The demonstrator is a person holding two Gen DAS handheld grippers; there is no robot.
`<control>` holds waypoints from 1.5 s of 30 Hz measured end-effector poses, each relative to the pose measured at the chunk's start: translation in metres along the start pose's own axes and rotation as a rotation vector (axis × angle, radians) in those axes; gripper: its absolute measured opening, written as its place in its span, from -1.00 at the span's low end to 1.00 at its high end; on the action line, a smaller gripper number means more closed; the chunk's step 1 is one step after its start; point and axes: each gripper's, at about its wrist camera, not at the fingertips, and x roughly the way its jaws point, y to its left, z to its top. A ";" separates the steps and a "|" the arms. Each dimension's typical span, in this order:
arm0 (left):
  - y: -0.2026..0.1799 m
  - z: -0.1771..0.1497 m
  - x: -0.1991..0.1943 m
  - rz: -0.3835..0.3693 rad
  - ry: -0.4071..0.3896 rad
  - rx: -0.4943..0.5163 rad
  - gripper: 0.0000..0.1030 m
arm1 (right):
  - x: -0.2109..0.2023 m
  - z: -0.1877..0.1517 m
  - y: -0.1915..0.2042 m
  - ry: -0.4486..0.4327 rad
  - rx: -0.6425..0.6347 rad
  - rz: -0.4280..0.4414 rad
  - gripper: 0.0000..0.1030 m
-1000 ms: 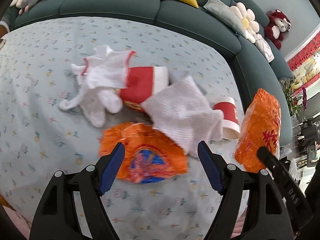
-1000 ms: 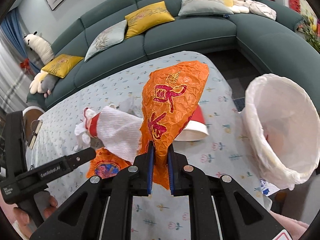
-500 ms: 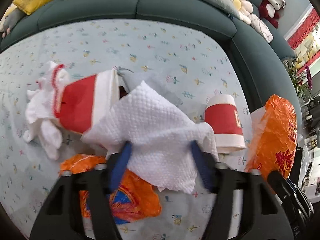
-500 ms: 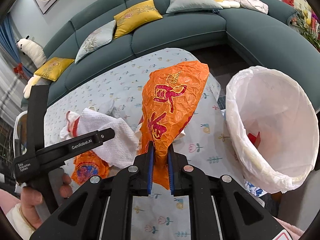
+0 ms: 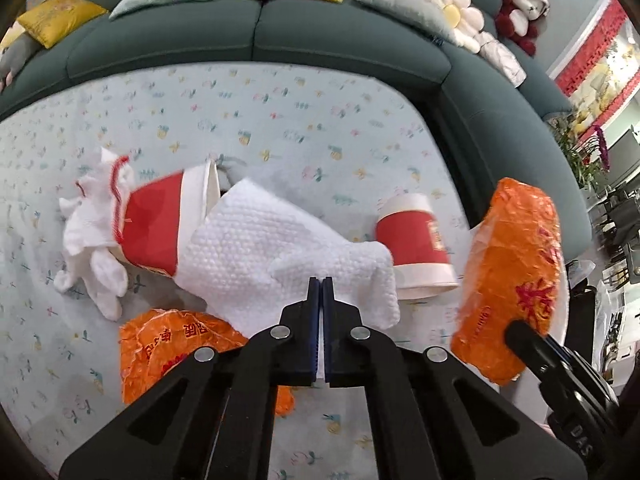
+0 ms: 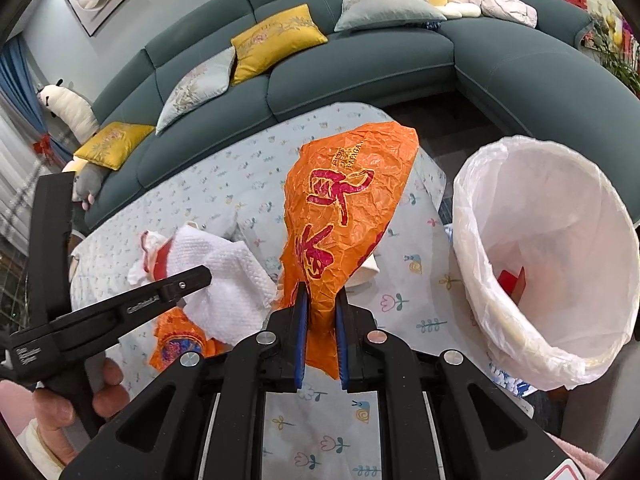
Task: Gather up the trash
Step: 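Carry towel and orange bag over the white bin and open both grippers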
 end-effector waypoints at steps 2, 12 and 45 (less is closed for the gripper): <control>-0.007 0.001 -0.011 -0.011 -0.016 0.008 -0.98 | -0.009 0.003 -0.001 -0.018 -0.001 0.004 -0.77; -0.065 0.017 -0.049 -0.090 -0.078 0.080 -0.98 | -0.057 0.017 -0.027 -0.107 0.007 -0.025 -0.78; -0.245 0.008 -0.010 -0.271 0.034 0.286 -0.89 | -0.094 0.014 -0.171 -0.115 0.156 -0.230 -0.44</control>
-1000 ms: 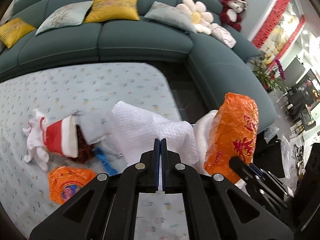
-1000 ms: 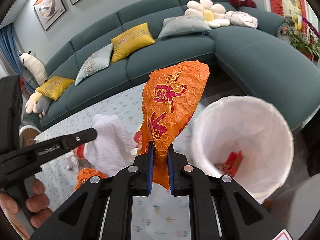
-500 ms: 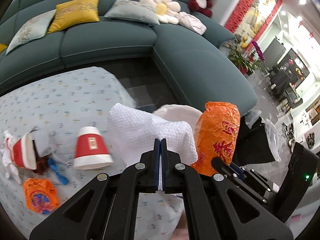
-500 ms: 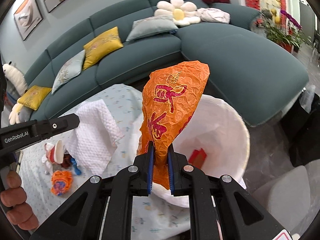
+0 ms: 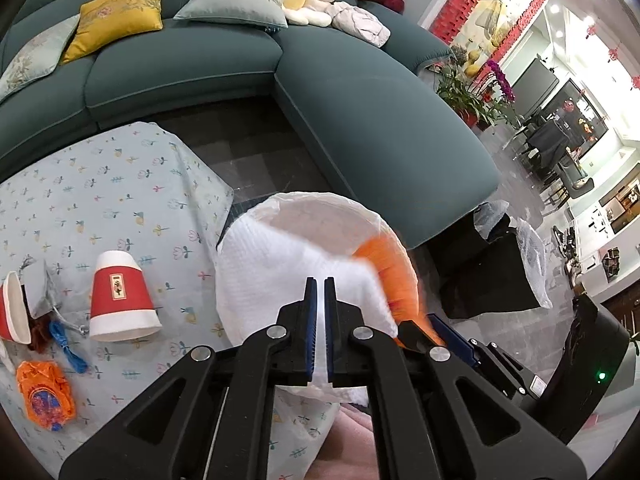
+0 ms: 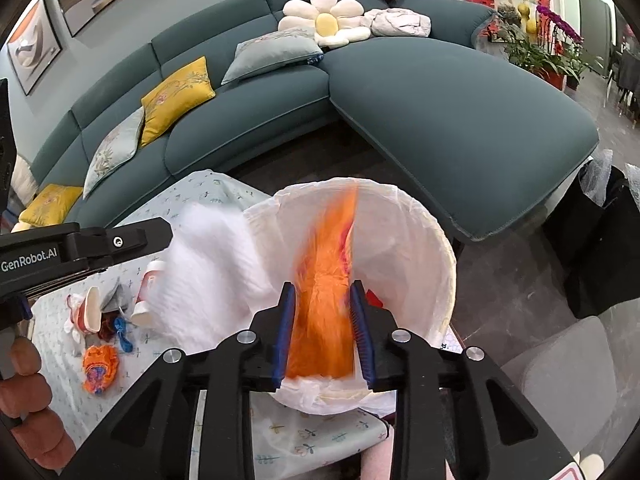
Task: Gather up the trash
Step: 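Carry towel and orange bag over the white bin and open both grippers, then move both open grippers back toward the crumpled orange wrapper on the bed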
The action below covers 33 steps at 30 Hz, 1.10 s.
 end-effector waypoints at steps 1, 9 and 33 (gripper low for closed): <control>-0.001 -0.001 0.000 0.000 0.000 -0.001 -0.78 | 0.000 0.000 0.000 -0.001 0.001 -0.002 -0.44; -0.003 -0.002 -0.005 0.016 -0.018 -0.003 -0.42 | -0.007 0.003 0.001 -0.022 0.006 0.001 -0.31; 0.127 -0.054 -0.089 0.232 -0.102 -0.230 0.16 | -0.021 -0.014 0.118 0.005 -0.170 0.128 -0.18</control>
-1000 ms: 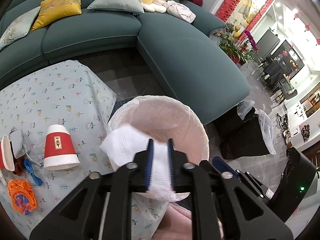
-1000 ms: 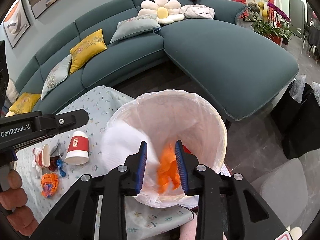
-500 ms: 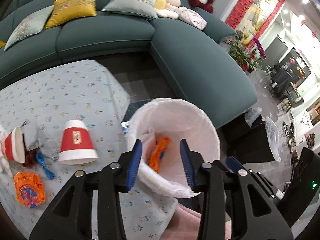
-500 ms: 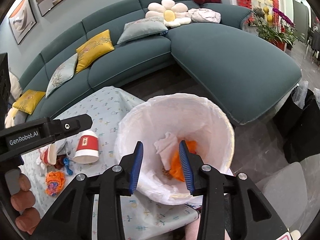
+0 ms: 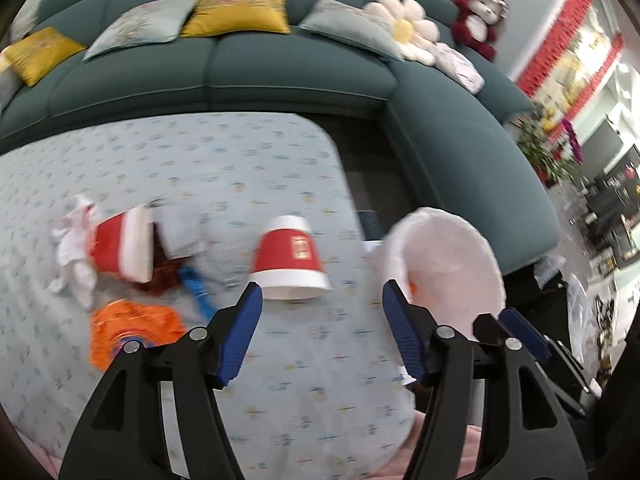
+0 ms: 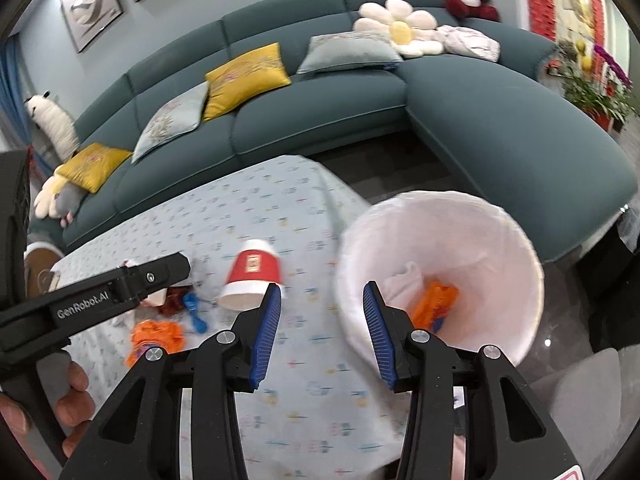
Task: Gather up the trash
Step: 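Move both open grippers back toward the crumpled orange wrapper on the bed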
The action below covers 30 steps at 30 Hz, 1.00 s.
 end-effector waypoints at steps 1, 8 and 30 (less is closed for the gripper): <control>0.012 -0.001 -0.003 0.014 0.003 -0.020 0.17 | 0.001 -0.001 0.007 0.002 -0.007 0.007 -0.18; 0.070 -0.014 -0.016 0.106 0.001 -0.105 0.37 | 0.008 -0.009 0.053 0.036 -0.054 0.059 -0.18; 0.179 -0.059 0.002 0.224 0.101 -0.235 0.37 | 0.062 -0.049 0.143 0.163 -0.156 0.082 -0.18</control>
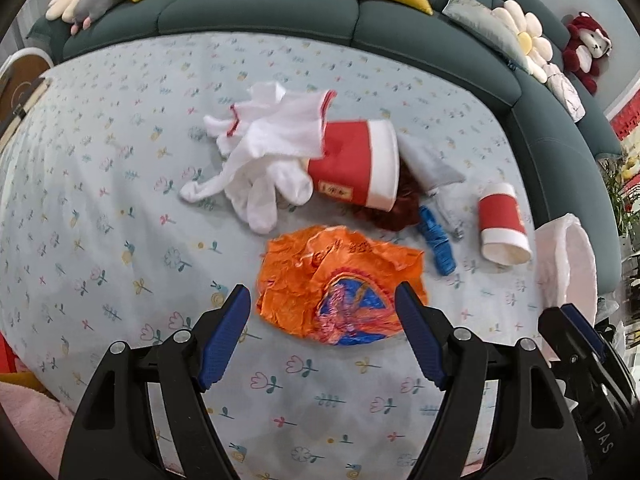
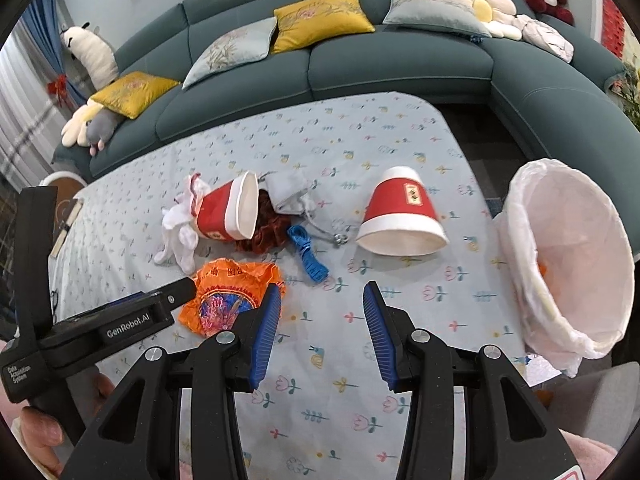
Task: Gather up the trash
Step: 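Move both open grippers back toward the crumpled orange wrapper on the bed, then grasp the crumpled orange wrapper with the left gripper while the right gripper grasps the blue rope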
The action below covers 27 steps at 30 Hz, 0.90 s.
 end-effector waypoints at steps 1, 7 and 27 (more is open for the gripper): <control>0.001 -0.001 0.003 -0.003 0.008 0.000 0.38 | 0.005 0.000 0.002 0.007 -0.005 -0.001 -0.18; 0.006 -0.002 0.026 -0.013 0.059 -0.017 0.37 | 0.030 0.002 0.009 0.042 -0.022 -0.008 -0.18; -0.006 0.000 0.062 -0.004 0.099 0.031 0.05 | 0.104 0.019 0.008 0.125 -0.049 -0.010 -0.20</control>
